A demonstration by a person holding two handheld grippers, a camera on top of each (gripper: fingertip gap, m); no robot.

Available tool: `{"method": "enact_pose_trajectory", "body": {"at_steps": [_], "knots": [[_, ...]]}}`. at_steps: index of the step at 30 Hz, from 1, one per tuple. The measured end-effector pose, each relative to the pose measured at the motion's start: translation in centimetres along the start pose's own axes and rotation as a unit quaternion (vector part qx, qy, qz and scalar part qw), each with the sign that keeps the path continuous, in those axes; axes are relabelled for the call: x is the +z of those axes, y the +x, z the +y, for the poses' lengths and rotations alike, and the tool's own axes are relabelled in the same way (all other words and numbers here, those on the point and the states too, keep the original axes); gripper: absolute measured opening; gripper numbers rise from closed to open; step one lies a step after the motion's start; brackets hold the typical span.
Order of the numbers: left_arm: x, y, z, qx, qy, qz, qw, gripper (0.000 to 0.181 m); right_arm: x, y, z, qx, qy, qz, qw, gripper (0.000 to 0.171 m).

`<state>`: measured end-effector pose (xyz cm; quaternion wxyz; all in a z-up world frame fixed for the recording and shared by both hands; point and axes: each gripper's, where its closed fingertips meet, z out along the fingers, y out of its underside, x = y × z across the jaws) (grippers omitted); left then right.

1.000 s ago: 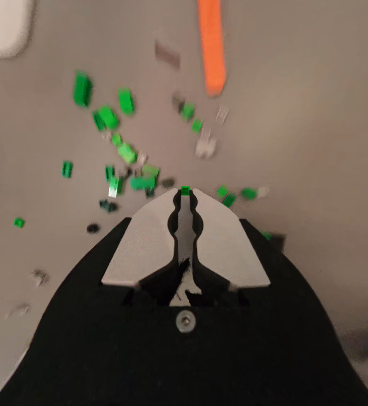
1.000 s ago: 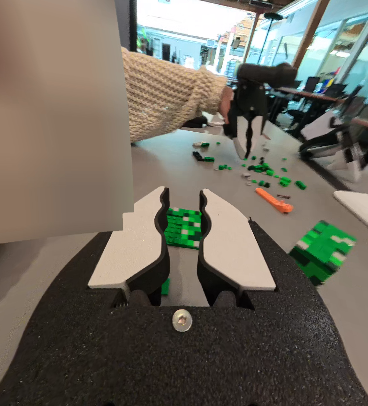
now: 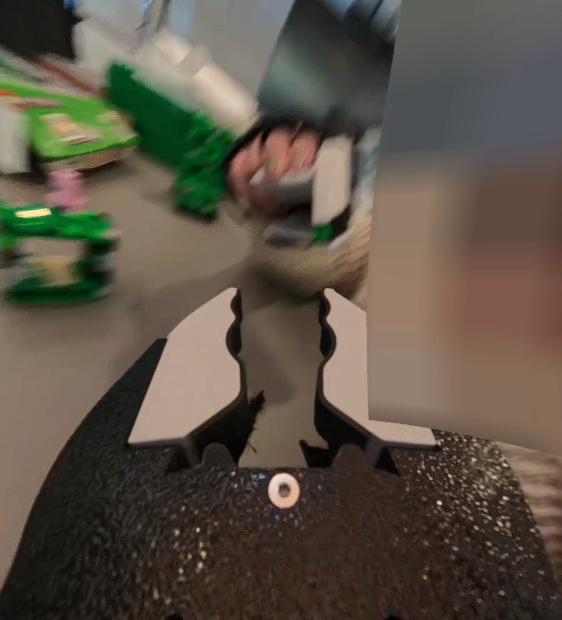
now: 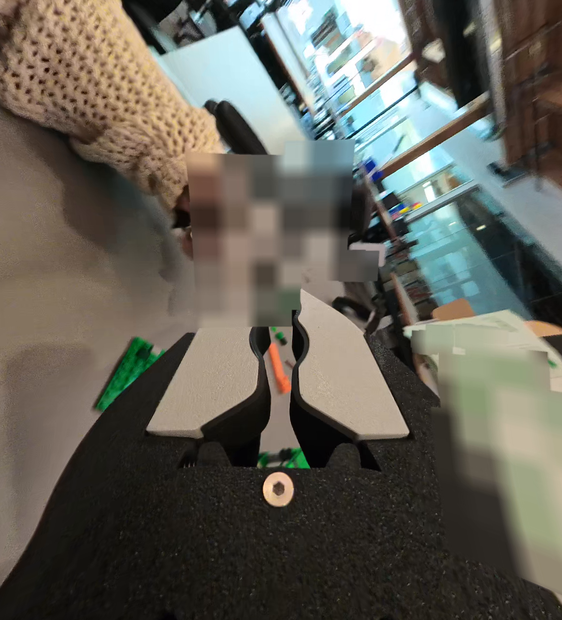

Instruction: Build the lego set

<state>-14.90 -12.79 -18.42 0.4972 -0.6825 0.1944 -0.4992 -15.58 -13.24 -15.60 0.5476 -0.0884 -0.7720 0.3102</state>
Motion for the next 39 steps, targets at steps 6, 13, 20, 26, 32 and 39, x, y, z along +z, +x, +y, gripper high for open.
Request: {"method": "enact_pose_trajectory", "body": {"at_steps": [6,13,20,26,32,39], "knots": [[-2.1,-6.3,7.7,0.26,-0.297,-0.169,0.903,0.069,-0.7,-1.5,2.8,0.081,-0.046,-0.11,0.989,0.008],[-0.7,-7.1,10.0,0.226,-0.374,-0.105,0.893,0.084,-0.8,-4.0,4.8,0.113,-0.097,-0.187,0.971,0.007],[-0.6,-7.4,10.5,0.222,-0.412,-0.125,0.875,0.08,-0.3,-7.1,6.9,0.167,-0.164,-0.261,0.937,0.008],[-0.3,-7.4,10.4,0.206,-0.404,-0.148,0.879,0.067,1.3,-9.6,9.0,0.205,-0.238,-0.279,0.907,0.007],[-0.2,-7.4,10.4,0.187,-0.383,-0.189,0.884,0.065,2.0,-10.7,9.3,0.232,-0.272,-0.291,0.887,0.008],[-0.2,-7.4,10.5,0.182,-0.369,-0.2,0.889,0.065,2.5,-11.3,9.5,0.231,-0.286,-0.297,0.881,0.008]]}}
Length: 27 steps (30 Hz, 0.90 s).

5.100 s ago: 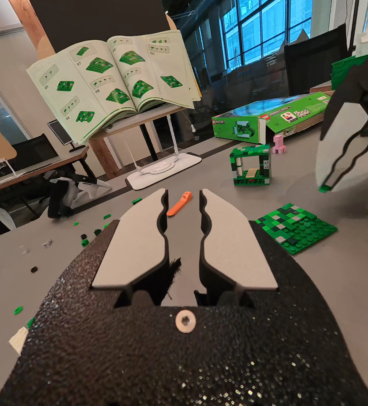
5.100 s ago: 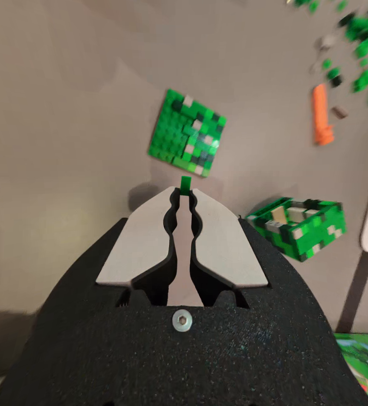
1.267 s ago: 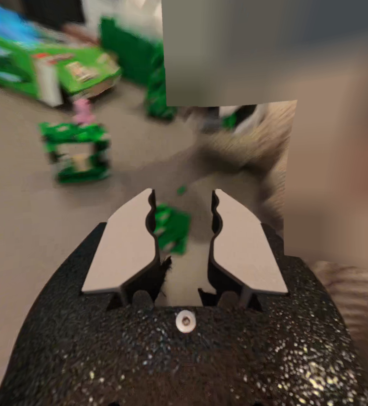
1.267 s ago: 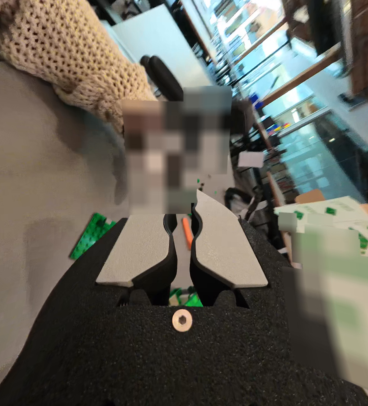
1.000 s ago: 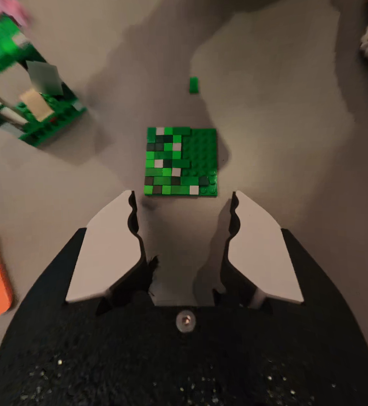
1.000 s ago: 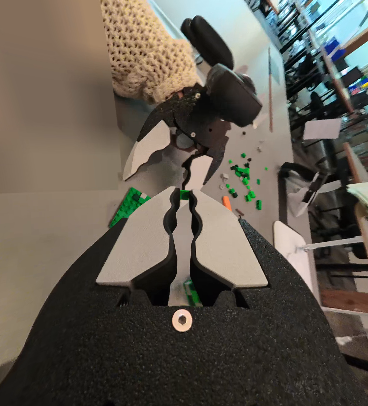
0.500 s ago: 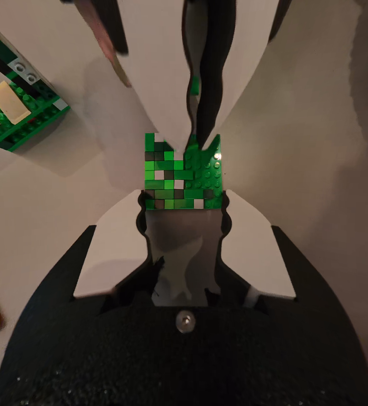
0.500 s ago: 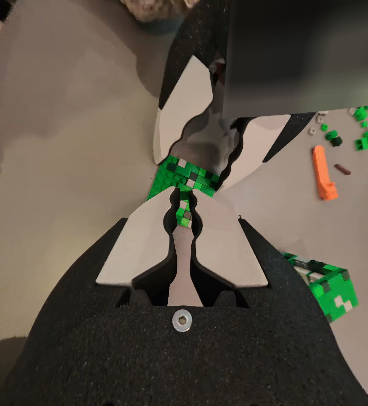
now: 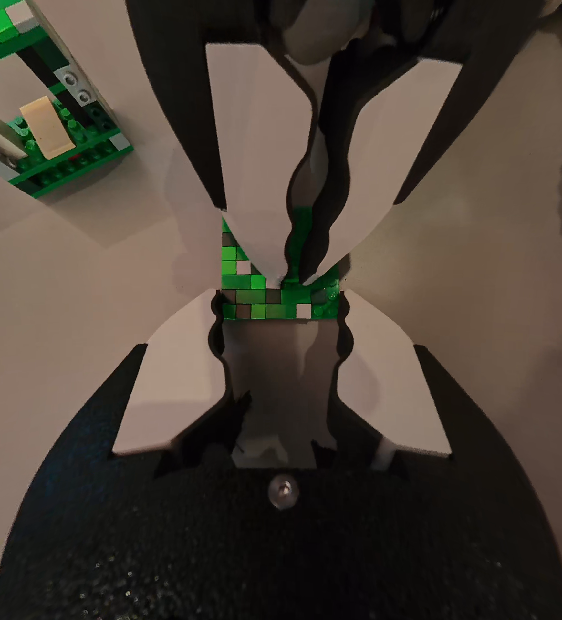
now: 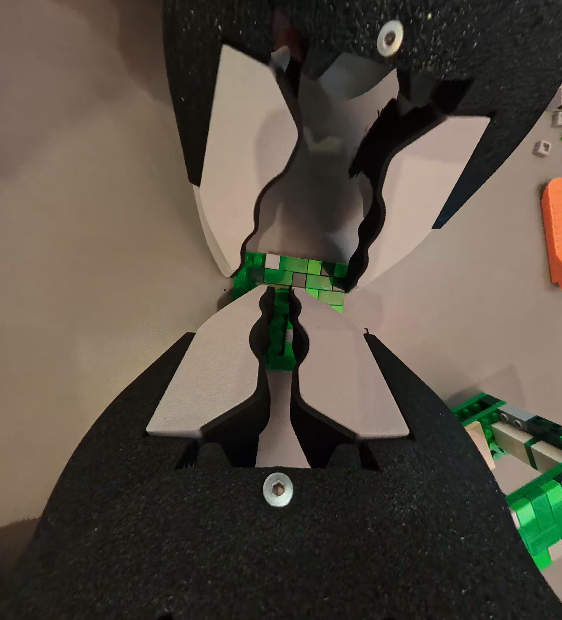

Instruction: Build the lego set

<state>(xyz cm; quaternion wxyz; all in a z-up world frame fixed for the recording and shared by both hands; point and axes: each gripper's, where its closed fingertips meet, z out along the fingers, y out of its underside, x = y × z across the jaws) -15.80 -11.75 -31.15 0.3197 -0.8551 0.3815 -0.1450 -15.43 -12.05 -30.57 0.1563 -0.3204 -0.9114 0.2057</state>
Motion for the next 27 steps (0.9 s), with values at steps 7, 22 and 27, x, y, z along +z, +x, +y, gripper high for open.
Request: {"method": "enact_pose_trajectory", "body": {"at_steps": [7,22,27], "knots": [[0.0,0.0,0.0,-0.001,0.009,0.0,1.0,0.065,0.0,-0.1,-0.2,0.015,0.015,-0.015,1.0,0.015],[-0.3,-0.9,-0.5,-0.054,0.062,0.016,0.996,0.065,-2.0,-0.9,1.1,-0.096,0.081,0.127,0.984,0.051],[-0.8,-1.1,-0.9,-0.075,0.091,0.032,0.992,0.065,-2.1,-0.6,1.5,-0.128,0.071,0.191,0.971,0.045]]}}
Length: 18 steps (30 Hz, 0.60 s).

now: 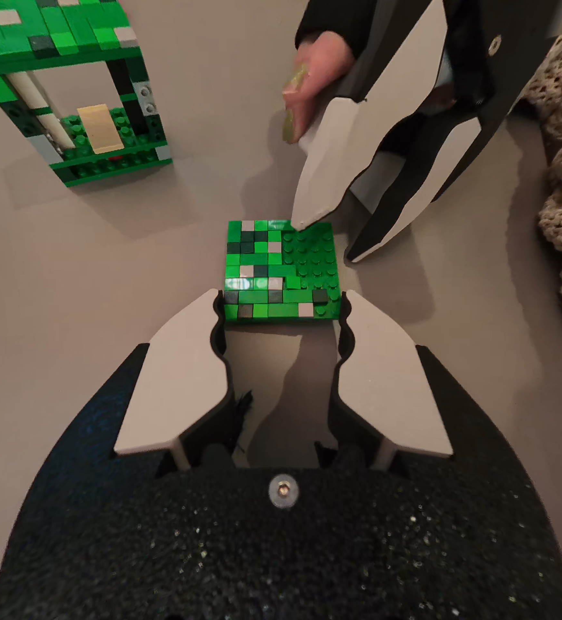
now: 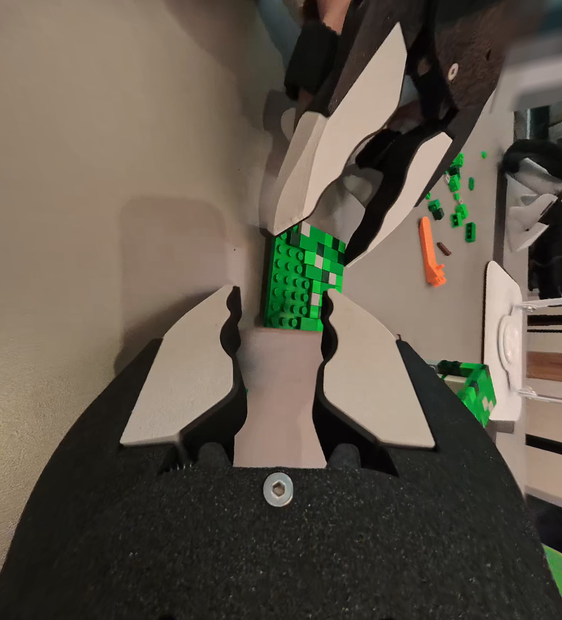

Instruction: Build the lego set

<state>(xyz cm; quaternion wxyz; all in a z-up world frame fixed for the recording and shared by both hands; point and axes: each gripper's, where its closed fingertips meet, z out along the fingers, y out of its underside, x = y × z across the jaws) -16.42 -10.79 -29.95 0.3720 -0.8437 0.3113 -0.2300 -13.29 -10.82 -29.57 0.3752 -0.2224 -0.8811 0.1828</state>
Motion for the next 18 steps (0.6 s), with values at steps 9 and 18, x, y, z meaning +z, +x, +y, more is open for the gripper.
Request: {"method": "enact_pose_trajectory", "body": {"at_steps": [9,18], "knots": [[-0.9,-0.5,-0.7,-0.036,0.039,0.009,0.999,0.065,1.1,1.8,0.7,-0.089,-0.051,0.127,0.987,0.029],[-0.5,-0.3,-0.2,-0.04,0.027,0.019,0.999,0.065,1.5,2.4,0.6,-0.186,-0.09,0.23,0.951,0.005]]}}
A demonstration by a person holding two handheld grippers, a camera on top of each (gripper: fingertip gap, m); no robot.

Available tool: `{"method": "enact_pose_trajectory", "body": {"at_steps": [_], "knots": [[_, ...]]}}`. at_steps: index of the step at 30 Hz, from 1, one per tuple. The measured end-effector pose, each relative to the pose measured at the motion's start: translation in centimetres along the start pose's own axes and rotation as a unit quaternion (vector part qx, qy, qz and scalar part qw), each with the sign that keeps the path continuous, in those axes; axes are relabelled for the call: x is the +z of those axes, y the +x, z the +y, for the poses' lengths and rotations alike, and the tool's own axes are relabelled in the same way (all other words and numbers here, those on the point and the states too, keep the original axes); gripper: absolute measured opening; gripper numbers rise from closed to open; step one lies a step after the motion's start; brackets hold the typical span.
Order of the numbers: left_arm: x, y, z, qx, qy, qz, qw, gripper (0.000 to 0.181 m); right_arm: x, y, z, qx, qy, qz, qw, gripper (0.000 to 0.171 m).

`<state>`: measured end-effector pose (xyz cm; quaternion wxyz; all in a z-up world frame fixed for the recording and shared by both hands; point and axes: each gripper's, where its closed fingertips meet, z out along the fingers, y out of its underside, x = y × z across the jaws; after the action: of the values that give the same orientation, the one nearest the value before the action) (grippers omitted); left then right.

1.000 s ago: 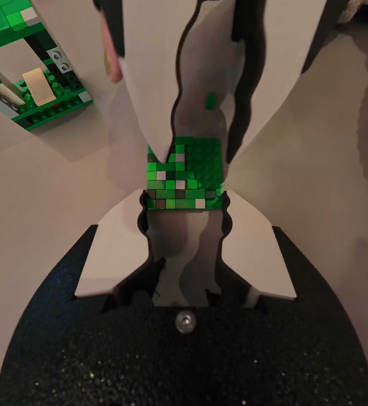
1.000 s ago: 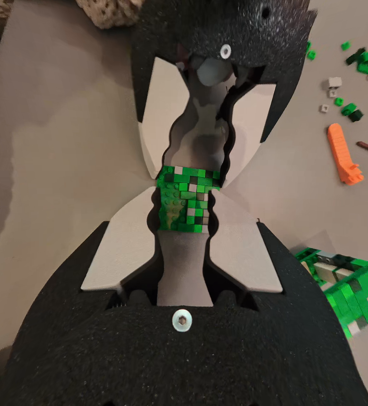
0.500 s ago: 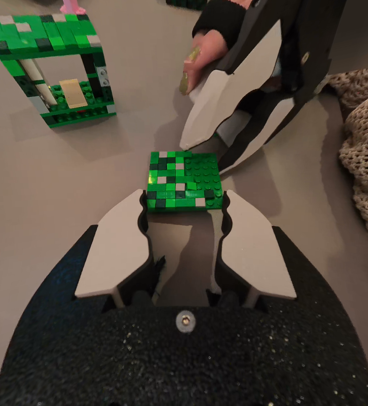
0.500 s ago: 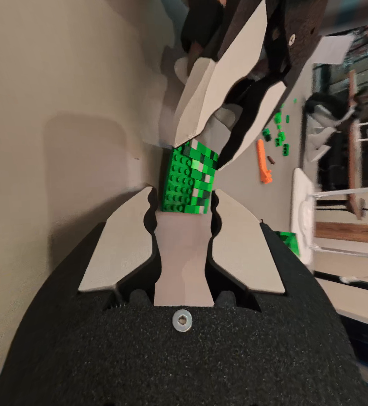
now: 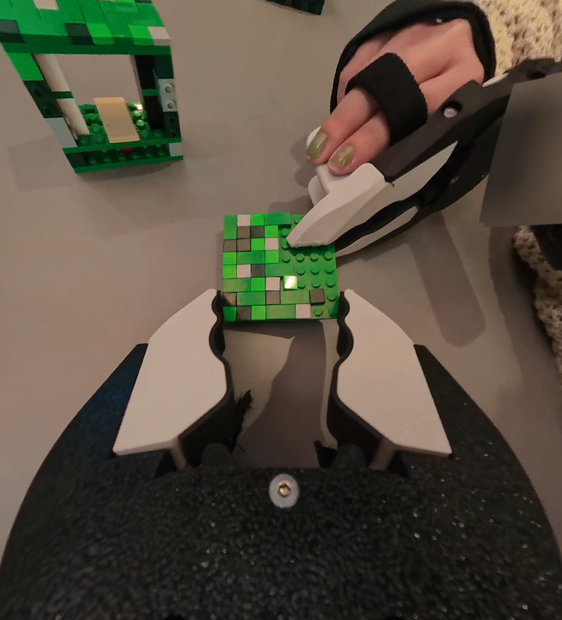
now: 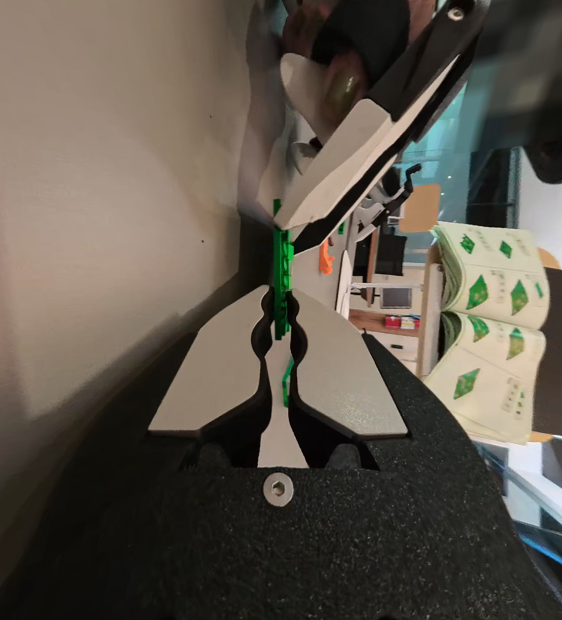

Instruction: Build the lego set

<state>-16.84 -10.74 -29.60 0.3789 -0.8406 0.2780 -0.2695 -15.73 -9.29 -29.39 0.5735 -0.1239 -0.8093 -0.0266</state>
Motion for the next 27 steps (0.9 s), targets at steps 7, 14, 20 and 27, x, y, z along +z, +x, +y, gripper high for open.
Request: {"method": "enact_pose_trajectory", "body": {"at_steps": [7,14,20,27], "knots": [[-0.5,0.4,-0.3,0.136,0.012,-0.057,0.989,0.083,-0.5,1.2,0.1,0.01,0.012,0.043,0.999,0.005],[-3.3,0.7,-3.8,0.503,0.051,-0.308,0.806,0.06,-1.8,3.9,-0.7,0.032,0.045,0.075,0.996,0.004],[-2.7,2.4,-4.3,0.582,0.046,-0.335,0.739,0.039,-2.2,4.4,-0.8,0.022,0.05,0.079,0.995,0.005],[-2.6,3.0,-4.4,0.61,0.049,-0.342,0.713,0.014,-2.5,4.4,-1.4,0.011,0.063,0.081,0.995,0.004]]}}
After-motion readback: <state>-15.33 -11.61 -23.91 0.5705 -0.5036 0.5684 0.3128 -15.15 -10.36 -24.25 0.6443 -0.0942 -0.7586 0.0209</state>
